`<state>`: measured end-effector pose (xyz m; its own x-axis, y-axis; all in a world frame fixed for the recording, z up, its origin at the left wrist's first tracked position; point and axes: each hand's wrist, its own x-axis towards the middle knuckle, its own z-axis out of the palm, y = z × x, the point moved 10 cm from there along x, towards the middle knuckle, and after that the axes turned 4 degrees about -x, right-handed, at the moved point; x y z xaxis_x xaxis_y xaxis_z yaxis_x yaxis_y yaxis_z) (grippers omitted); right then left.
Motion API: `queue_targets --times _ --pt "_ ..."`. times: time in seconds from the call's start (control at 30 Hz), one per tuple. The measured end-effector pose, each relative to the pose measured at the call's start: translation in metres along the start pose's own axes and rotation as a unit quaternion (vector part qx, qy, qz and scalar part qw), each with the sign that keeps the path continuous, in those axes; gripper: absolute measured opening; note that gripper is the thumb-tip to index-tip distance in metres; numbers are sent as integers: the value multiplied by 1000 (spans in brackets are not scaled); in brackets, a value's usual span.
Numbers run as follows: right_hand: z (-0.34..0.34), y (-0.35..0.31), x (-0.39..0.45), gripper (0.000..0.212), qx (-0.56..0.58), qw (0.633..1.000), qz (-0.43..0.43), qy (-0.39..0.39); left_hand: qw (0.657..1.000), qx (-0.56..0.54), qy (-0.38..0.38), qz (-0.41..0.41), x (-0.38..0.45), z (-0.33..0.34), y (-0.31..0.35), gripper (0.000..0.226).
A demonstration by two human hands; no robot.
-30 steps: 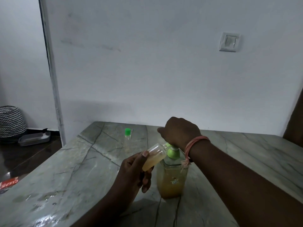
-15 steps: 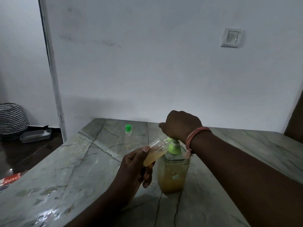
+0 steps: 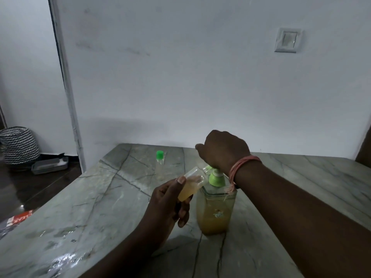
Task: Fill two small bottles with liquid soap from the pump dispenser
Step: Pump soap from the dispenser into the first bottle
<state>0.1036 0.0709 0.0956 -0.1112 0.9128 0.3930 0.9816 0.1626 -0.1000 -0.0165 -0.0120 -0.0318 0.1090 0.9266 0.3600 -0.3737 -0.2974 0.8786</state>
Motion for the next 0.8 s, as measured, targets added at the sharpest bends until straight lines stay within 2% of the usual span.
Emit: queue_targets --times 0.1,0.23,0.37,0.53,0.63,0.8 --pt "9 10 -3 32 56 998 34 -9 1000 10 12 2 0 -2 -1 43" --pt "4 6 -3 30 19 999 27 -14 1000 9 13 -6 0 -2 -2 43" --pt "-4 -3 0 37 -21 1000 -10 -8 1000 5 5 0 -1 1 1 42" --pt "11 6 -3 36 51 998 22 -27 1000 18 20 -2 -1 -4 -1 46" --pt "7 5 -4 36 35 999 13 -14 1000 7 22 -9 0 -5 -4 47" --pt "-5 -7 -3 35 -29 999 -18 -8 1000 5 18 -14 -3 1 -1 34"
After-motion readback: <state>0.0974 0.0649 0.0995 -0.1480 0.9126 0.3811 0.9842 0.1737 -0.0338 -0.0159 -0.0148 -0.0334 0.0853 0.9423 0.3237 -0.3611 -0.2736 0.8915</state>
